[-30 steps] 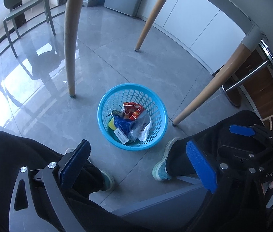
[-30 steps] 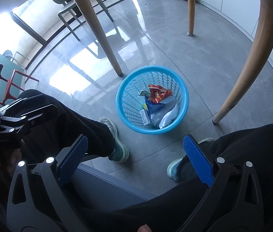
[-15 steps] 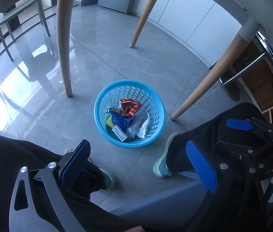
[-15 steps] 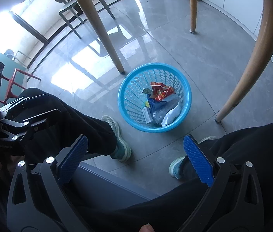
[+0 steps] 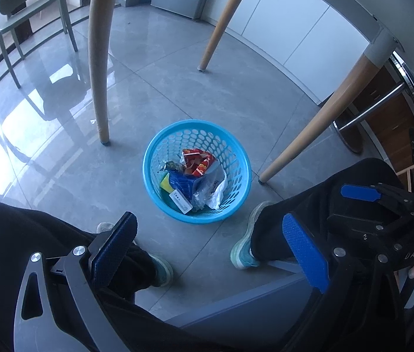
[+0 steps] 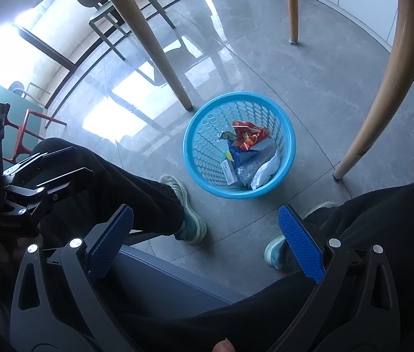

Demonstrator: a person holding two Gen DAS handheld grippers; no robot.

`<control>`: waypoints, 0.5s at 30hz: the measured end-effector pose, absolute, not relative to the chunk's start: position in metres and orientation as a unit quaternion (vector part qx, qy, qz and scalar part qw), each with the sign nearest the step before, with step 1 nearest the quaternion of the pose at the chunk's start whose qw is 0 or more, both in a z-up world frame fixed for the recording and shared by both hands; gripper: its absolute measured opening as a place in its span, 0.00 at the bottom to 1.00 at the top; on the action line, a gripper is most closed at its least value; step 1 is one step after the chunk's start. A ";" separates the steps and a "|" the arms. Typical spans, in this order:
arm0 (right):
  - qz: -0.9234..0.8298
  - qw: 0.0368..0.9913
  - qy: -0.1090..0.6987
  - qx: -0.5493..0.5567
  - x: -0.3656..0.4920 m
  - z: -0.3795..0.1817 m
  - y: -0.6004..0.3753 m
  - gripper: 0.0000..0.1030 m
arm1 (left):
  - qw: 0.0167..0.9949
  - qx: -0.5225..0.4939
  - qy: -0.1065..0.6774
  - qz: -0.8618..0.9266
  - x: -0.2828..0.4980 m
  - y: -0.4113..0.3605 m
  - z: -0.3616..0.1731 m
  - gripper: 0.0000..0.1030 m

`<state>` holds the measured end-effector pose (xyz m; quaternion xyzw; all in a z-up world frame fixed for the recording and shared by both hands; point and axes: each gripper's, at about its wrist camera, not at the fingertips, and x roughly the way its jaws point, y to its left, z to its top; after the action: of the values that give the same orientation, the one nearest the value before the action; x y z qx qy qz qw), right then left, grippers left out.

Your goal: Collect trash

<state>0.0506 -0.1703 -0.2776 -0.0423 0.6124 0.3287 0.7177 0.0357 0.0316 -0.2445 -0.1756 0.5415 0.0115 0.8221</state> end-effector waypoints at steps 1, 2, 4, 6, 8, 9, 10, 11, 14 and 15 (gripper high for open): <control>0.329 0.717 0.613 -0.042 0.050 -0.278 -0.171 0.92 | 0.822 -0.176 0.542 0.012 0.036 0.032 -0.245 0.94; 0.328 0.717 0.614 -0.041 0.050 -0.278 -0.171 0.92 | 0.821 -0.176 0.543 0.012 0.036 0.031 -0.245 0.94; 0.329 0.716 0.614 -0.040 0.051 -0.278 -0.171 0.92 | 0.820 -0.177 0.544 0.012 0.037 0.031 -0.245 0.94; 0.328 0.715 0.617 -0.038 0.051 -0.280 -0.170 0.92 | 0.820 -0.178 0.543 0.013 0.036 0.032 -0.246 0.94; 0.325 0.712 0.621 -0.037 0.051 -0.282 -0.169 0.92 | 0.820 -0.178 0.544 0.012 0.037 0.032 -0.246 0.94; 0.325 0.711 0.623 -0.038 0.050 -0.283 -0.168 0.92 | 0.820 -0.179 0.544 0.013 0.036 0.032 -0.246 0.94; 0.324 0.710 0.624 -0.038 0.049 -0.284 -0.167 0.92 | 0.820 -0.180 0.544 0.013 0.036 0.032 -0.246 0.94; 0.324 0.709 0.625 -0.039 0.049 -0.284 -0.167 0.92 | 0.819 -0.181 0.544 0.013 0.036 0.032 -0.246 0.94; 0.323 0.708 0.626 -0.039 0.048 -0.285 -0.166 0.92 | 0.819 -0.180 0.544 0.013 0.036 0.033 -0.246 0.94; 0.323 0.708 0.626 -0.038 0.048 -0.285 -0.166 0.92 | 0.819 -0.180 0.544 0.013 0.036 0.033 -0.245 0.94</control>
<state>0.0478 -0.1665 -0.2854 -0.0383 0.6264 0.3229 0.7084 0.0362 0.0330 -0.2455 -0.1800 0.5442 0.0131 0.8193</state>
